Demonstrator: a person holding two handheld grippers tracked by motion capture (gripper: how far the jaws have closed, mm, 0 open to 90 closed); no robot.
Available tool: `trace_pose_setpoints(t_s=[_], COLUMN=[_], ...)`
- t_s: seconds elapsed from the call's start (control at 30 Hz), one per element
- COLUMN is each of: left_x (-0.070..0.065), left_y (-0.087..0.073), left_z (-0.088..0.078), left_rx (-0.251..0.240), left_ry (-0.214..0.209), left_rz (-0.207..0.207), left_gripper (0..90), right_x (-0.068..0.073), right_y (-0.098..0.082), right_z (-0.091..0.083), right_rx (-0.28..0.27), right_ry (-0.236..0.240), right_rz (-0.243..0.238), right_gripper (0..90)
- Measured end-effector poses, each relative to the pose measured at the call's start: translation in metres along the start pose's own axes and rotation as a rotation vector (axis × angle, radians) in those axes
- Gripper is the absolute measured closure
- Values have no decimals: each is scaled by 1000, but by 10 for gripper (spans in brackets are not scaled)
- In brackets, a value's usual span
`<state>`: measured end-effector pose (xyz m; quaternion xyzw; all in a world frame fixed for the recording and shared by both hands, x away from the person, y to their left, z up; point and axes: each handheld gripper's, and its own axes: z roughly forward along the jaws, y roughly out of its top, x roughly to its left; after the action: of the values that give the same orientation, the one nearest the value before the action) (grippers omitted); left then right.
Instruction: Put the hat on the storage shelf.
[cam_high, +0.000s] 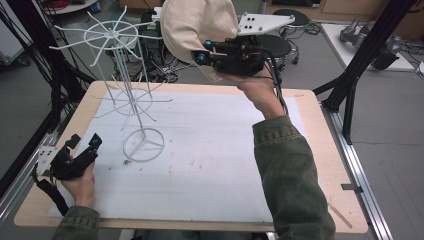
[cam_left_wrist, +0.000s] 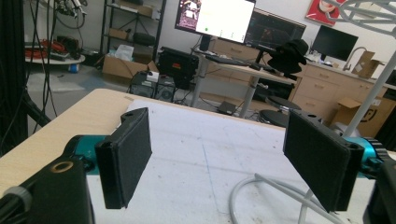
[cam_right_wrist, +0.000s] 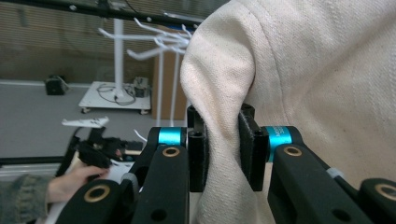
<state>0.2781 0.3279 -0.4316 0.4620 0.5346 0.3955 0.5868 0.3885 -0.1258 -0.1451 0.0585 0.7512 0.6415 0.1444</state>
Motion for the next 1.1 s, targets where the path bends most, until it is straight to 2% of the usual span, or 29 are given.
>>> trace_pose_setpoints(t_s=[0.17, 0.3, 0.33, 0.43, 0.57, 0.63, 0.77, 0.83, 0.87, 0.9, 0.93, 1.1], left_x=[-1, -1, -1, -1, 1, 1, 1, 1, 1, 1, 1, 1], left_y=[0, -1, -1, 0, 1, 1, 1, 1, 1, 1, 1, 1], left_z=[0, 0, 0, -1, -2, -2, -2, -2, -2, -2, -2, -2], left_rx=[-1, -4, -4, -3, -8, -15, -13, -14, -16, -16, -16, -15], left_ry=[-3, -9, -10, -9, -3, -2, -6, -10, -11, -14, -14, -14], left_rz=[0, -7, -7, -8, -15, -19, -23, -22, -24, -24, -24, -25], left_gripper=[237, 236, 236, 236, 236, 236, 236, 236, 236, 236, 236, 235], right_x=[6, 9, 9, 11, 12, 12, 11, 10, 8, 6, 5, 2], right_y=[13, 23, 23, 34, 40, 44, 45, 45, 44, 43, 42, 39], right_z=[12, 23, 23, 35, 45, 53, 59, 61, 62, 63, 64, 67], right_rx=[-3, -11, -11, -20, -15, 4, 19, 17, 6, 7, 13, 55], right_ry=[54, 129, 129, 190, 204, 215, 224, 244, 289, 308, 316, 321], right_rz=[-5, 5, 5, 13, 13, 19, 29, 49, 86, 107, 125, 153], right_gripper=[762, 760, 760, 758, 756, 754, 752, 748, 743, 739, 735, 722])
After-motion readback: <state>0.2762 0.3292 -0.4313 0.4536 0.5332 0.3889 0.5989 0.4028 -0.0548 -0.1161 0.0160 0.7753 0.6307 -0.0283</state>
